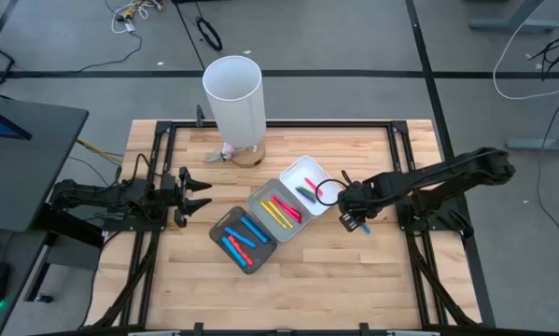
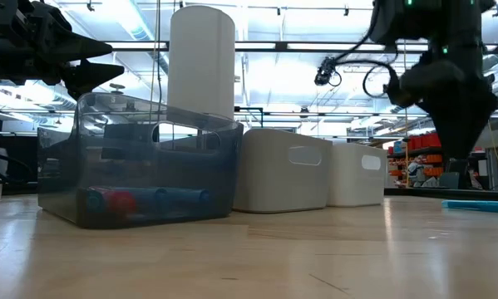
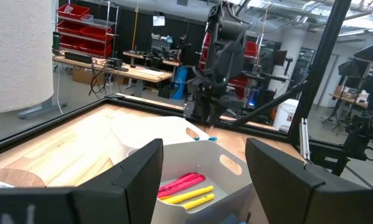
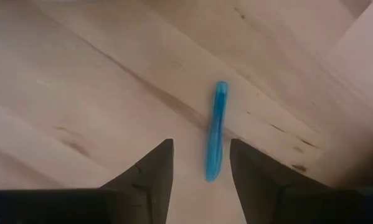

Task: Pick & Place Markers
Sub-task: Put the blue pen into the white bin

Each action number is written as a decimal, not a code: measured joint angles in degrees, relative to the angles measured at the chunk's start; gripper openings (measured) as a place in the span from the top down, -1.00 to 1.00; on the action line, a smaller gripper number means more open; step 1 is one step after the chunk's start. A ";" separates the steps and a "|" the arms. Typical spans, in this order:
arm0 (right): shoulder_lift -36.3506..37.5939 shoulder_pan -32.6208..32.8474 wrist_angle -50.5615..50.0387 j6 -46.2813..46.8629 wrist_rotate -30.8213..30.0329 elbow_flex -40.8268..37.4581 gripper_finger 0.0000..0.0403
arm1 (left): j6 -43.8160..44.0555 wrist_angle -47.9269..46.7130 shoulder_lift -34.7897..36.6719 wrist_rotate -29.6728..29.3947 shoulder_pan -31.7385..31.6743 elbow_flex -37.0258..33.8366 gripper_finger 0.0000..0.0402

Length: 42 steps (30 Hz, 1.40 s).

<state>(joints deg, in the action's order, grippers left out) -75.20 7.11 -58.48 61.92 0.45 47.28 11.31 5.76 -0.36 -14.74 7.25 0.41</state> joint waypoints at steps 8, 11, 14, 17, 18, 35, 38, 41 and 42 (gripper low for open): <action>-3.45 0.61 4.60 0.63 -0.69 -4.62 0.22 | -0.02 0.00 0.00 0.02 0.00 0.00 -0.16; -4.00 1.16 6.71 1.89 -1.14 -6.33 0.22 | -0.03 0.00 0.00 0.01 0.00 0.01 -0.16; -3.98 1.22 9.58 2.81 -0.99 -8.11 0.22 | -0.04 0.00 0.01 0.00 0.00 0.00 -0.16; -3.98 1.22 11.07 3.65 -0.96 -9.49 0.22 | 0.00 0.00 0.00 0.02 0.00 0.00 -0.16; -3.98 1.22 11.57 3.66 -0.94 -10.03 0.22 | -0.04 0.00 0.00 0.00 0.00 0.02 -0.16; -5.59 1.22 15.97 3.54 0.04 -12.41 0.59 | -0.04 0.00 0.00 0.00 0.00 0.00 -0.16; -5.59 1.22 16.35 3.59 0.63 -12.43 0.80 | -0.02 0.00 0.00 0.02 0.00 0.02 -0.16; -5.59 1.22 16.50 3.76 1.16 -12.45 0.93 | -0.02 0.00 0.01 0.00 0.00 0.01 -0.16; -5.59 1.31 16.47 4.19 1.16 -12.45 0.94 | -0.02 0.00 0.00 0.00 0.00 0.00 -0.16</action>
<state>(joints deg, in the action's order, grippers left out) -80.79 8.43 -42.01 66.11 1.61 34.83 11.29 5.76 -0.36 -14.74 7.25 0.41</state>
